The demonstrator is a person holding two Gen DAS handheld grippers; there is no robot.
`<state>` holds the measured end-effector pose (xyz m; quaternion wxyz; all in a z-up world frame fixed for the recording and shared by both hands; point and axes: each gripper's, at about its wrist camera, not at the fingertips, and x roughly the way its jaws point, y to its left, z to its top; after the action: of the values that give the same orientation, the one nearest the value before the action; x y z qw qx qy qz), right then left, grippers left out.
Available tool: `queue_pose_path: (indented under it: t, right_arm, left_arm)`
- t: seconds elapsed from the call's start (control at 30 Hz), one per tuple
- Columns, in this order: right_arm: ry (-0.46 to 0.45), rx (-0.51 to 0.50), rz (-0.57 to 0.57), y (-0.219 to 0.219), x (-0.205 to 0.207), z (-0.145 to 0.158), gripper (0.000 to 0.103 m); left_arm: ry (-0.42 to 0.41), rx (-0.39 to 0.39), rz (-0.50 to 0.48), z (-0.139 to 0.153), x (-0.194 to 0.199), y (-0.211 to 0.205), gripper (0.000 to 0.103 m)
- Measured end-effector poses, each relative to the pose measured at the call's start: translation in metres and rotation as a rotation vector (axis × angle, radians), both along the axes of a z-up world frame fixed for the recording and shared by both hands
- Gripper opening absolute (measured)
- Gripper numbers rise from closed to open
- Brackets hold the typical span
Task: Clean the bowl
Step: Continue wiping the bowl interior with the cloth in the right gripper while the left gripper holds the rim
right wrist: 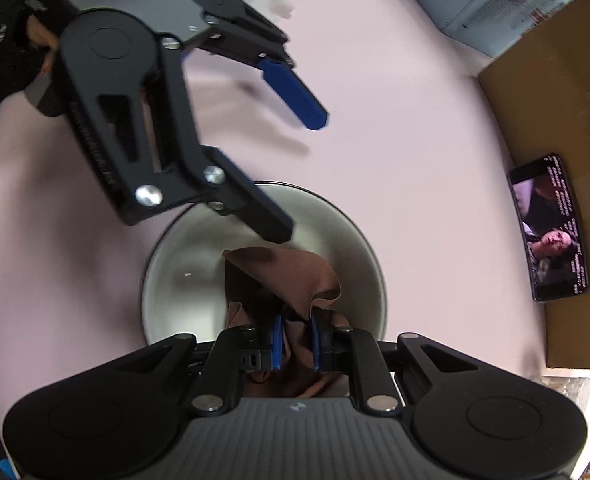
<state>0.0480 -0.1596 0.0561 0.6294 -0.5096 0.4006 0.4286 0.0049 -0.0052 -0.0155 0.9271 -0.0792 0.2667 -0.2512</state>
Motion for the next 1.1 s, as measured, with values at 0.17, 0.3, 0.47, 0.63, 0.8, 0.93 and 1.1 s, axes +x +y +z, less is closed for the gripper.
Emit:
queue_pose_path:
  t: [0.17, 0.3, 0.47, 0.63, 0.8, 0.93, 1.1]
  right_arm:
    - [-0.008, -0.001, 0.004, 0.006, 0.002, -0.002, 0.015]
    - [-0.014, -0.001, 0.007, 0.011, 0.004, -0.003, 0.016]
    - [-0.021, -0.002, 0.010, 0.018, 0.006, -0.004, 0.016]
    - [-0.002, -0.002, 0.020, 0.021, 0.004, -0.004, 0.016]
    - [0.017, 0.021, 0.043, 0.028, 0.003, -0.004, 0.016]
    - [0.001, 0.023, 0.045, 0.032, 0.006, -0.005, 0.016]
    - [-0.044, -0.001, 0.030, 0.029, 0.007, -0.006, 0.016]
  left_arm:
    - [0.002, -0.001, 0.000, -0.001, 0.001, 0.000, 0.090]
    - [0.004, -0.002, -0.001, -0.001, 0.002, -0.001, 0.090]
    - [0.004, -0.002, -0.001, -0.001, 0.002, -0.001, 0.090]
    - [0.004, -0.002, -0.001, -0.001, 0.003, 0.000, 0.090]
    - [0.003, -0.001, 0.000, -0.001, 0.002, -0.001, 0.090]
    - [0.004, -0.003, -0.001, -0.001, 0.003, -0.001, 0.090]
    - [0.004, -0.002, -0.001, 0.000, 0.002, -0.001, 0.090]
